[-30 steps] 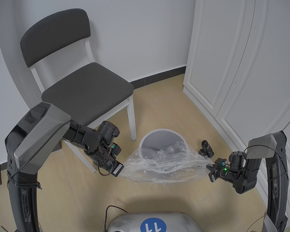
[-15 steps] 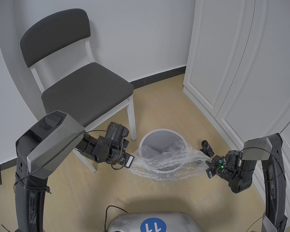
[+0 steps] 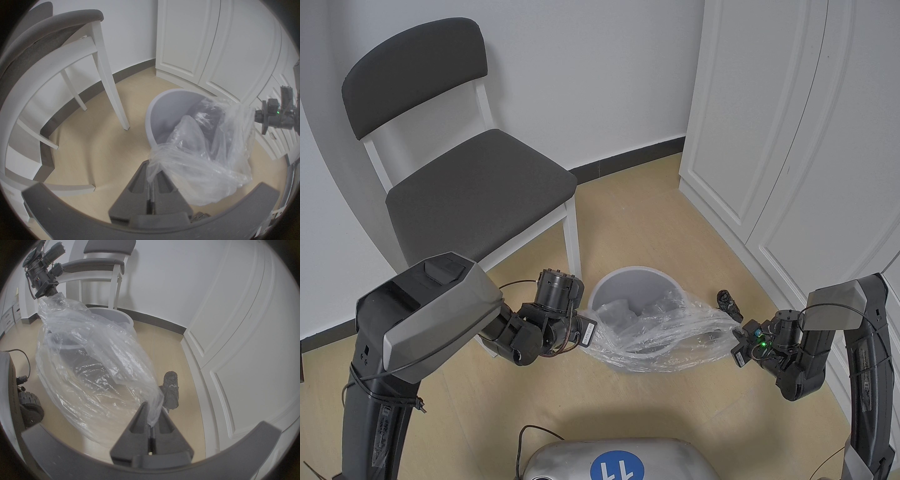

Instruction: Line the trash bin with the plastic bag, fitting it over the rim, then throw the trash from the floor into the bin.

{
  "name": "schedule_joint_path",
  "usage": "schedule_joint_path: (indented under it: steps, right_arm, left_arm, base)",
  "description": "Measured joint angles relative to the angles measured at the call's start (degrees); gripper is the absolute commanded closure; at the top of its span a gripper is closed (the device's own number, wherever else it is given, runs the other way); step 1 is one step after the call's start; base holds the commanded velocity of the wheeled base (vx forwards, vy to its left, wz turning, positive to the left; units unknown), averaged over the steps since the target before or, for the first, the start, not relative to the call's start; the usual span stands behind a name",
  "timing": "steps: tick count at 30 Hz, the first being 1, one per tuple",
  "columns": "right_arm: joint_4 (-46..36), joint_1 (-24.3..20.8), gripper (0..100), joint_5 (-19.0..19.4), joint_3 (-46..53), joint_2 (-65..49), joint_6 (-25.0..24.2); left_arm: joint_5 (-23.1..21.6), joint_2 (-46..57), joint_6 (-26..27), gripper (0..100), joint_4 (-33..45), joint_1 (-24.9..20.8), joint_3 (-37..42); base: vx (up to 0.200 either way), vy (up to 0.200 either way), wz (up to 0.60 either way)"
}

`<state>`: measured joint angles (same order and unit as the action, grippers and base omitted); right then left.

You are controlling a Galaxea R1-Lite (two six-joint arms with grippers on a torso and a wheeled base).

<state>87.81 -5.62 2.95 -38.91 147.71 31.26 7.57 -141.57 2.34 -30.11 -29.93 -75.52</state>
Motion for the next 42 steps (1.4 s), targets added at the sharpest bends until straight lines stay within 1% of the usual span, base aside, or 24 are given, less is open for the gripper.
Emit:
schedule_joint_path:
  steps: [3, 7, 10, 17, 29, 33, 36, 42]
  right_arm:
    - [0.1, 0.0, 100, -1.7, 0.1, -0.1, 0.1]
    - [0.0, 0.2, 100, -2.2, 0.0, -0.3, 0.3]
    - [0.4, 0.0, 100, -2.2, -0.6, 0.2, 0.3]
    - [1.1, -2.3, 100, -1.5, -2.7, 2.3, -1.3]
    - [1.1, -2.6, 100, -2.3, -9.0, 5.3, -2.3]
    - [1.2, -2.5, 100, -4.2, -13.4, 6.5, -3.5]
    - [1.2, -2.5, 100, -6.6, -16.3, 7.7, -5.1]
    - [1.1, -2.7, 100, -7.0, -18.4, 9.1, -5.6]
  left_arm:
    - [1.8, -1.0, -2.0, 100, 0.1, -0.1, -1.9]
    - [2.1, -1.4, -3.1, 100, 0.5, 0.7, -3.5]
    - [2.0, -1.2, -3.0, 100, 0.7, 1.6, -4.0]
    - [0.9, -0.8, -2.5, 100, 1.4, 3.8, -3.4]
    - [0.4, -0.2, -0.6, 100, 1.2, 3.8, -0.9]
    - [0.4, -0.1, -0.6, 100, 1.0, 3.7, -0.8]
    - [0.4, -0.1, -0.6, 100, 0.9, 3.7, -0.8]
    - [0.4, -0.2, -0.6, 100, 0.7, 3.6, -0.9]
  base:
    - [0.0, 0.0, 0.0]
    - [0.0, 0.0, 0.0]
    - [0.0, 0.0, 0.0]
    - [0.0, 0.0, 0.0]
    - [0.0, 0.0, 0.0]
    - [0.0, 0.0, 0.0]
    - [0.0, 0.0, 0.0]
    - [0.0, 0.0, 0.0]
